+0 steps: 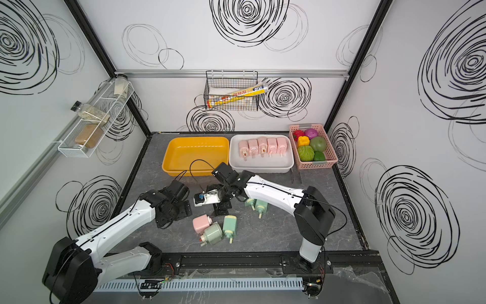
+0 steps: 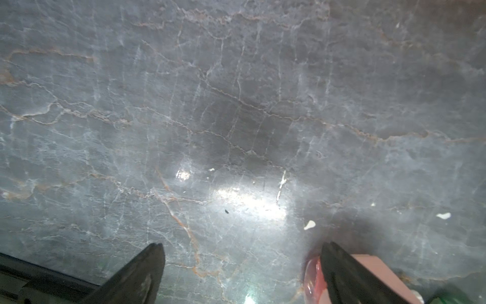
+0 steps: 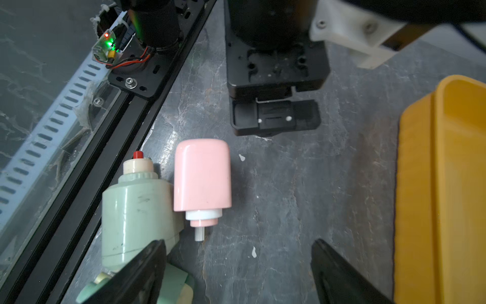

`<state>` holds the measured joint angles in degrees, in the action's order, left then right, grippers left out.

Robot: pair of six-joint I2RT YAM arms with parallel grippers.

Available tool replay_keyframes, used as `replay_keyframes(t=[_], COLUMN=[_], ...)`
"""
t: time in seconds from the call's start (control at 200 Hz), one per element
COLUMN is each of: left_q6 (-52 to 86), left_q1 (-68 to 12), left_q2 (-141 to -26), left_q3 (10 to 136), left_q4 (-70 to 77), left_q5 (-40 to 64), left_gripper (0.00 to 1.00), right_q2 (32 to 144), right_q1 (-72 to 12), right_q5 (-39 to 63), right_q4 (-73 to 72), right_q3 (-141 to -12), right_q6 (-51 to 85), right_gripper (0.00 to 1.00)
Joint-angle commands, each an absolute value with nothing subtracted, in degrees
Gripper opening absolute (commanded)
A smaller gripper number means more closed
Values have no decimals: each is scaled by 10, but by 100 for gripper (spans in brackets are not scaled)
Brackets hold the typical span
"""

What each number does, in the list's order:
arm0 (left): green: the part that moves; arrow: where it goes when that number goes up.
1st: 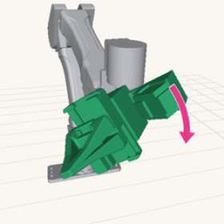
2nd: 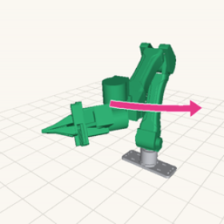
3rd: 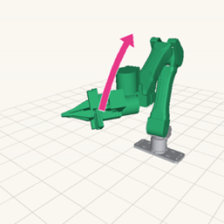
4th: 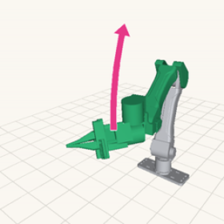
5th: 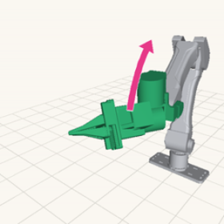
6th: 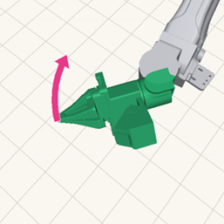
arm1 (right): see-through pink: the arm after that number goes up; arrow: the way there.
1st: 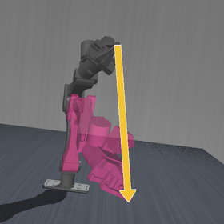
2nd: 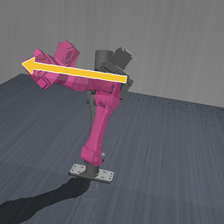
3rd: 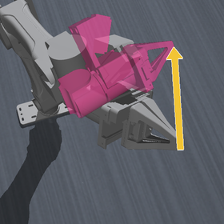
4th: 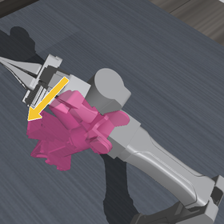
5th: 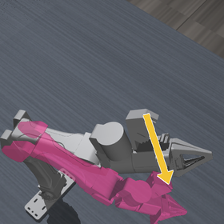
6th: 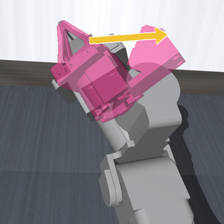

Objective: Place the pencil sharpeners by color into the storage box
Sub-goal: Pick up the pencil sharpener from the center of the board.

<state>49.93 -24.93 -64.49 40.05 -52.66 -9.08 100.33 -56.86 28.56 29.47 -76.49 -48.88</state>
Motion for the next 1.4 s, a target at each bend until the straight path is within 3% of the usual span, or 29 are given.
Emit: replay_keyframes(t=[0.0, 0.901, 1.396], left_q6=[491, 512, 501], left_q1=[-242, -210, -203], left_q2=[-631, -583, -587], left_q3=[403, 395, 396], left_q4=[-565, -552, -543], left_q5=[-100, -105, -97], left_gripper=[99, 99, 99], right_q2=[1034, 1117, 1147], right_q1=[-584, -635, -634], right_q5=[268, 239, 260], right_q4=[298, 290, 326], right_q3=[-779, -817, -853], right_q6=[-479, -470, -482], right_gripper=[87, 81, 55])
